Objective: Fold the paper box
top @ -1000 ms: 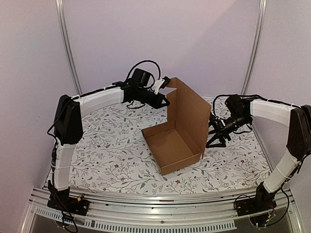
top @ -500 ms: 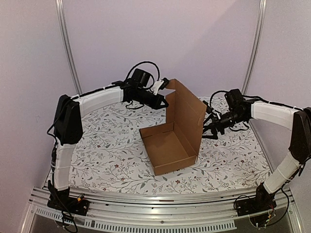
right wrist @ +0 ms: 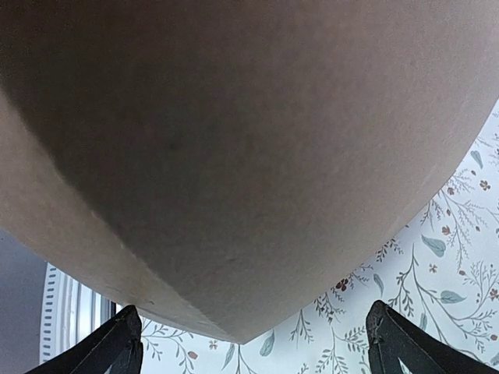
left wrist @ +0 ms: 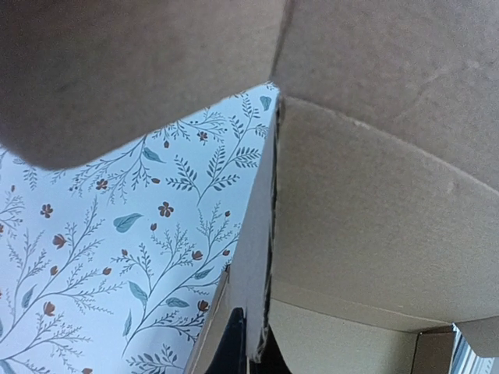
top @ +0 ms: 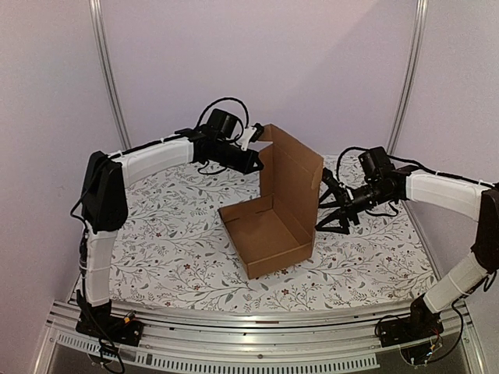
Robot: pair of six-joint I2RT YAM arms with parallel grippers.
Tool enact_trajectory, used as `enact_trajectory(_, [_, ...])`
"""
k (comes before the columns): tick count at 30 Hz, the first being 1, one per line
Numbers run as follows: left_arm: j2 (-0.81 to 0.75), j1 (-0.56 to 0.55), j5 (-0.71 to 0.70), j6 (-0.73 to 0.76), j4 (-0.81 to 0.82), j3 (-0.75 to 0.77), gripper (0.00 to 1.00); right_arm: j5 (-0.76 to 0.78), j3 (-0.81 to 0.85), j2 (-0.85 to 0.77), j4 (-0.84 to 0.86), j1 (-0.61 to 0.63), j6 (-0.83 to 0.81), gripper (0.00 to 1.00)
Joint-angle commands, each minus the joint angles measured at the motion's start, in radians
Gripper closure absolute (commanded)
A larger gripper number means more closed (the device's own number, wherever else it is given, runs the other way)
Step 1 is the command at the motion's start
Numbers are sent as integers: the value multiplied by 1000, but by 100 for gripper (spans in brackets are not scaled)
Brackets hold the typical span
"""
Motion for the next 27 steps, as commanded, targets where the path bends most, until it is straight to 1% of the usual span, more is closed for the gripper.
enact_trajectory(1, [-75,14,-34,-44,17,-61,100,87,6,11,181,38,120,1])
enact_trajectory(3, [-97,13,-43,-55,44,-93,100,156,23,32,218,51,203,1])
enact_trajectory(7, [-135,10,-44,-64,83,-153,100,224,38,71,261,56,297,1])
enact_trajectory(13, [-147,7,-53,-76,71,-166,100,244,52,88,277,66,361,1])
enact_trajectory(15, [-161,3,-58,-74,73,-184,100,254,57,93,277,74,363,1])
enact_trajectory(17, [-184,-2,-59,-66,99,-237,100,254,54,100,275,78,347,1])
enact_trajectory(21, [-250,-11,-55,-43,221,-400,100,251,49,116,256,81,296,1])
enact_trajectory(27, [-337,-15,-50,-3,350,-580,100,248,47,122,242,98,259,1])
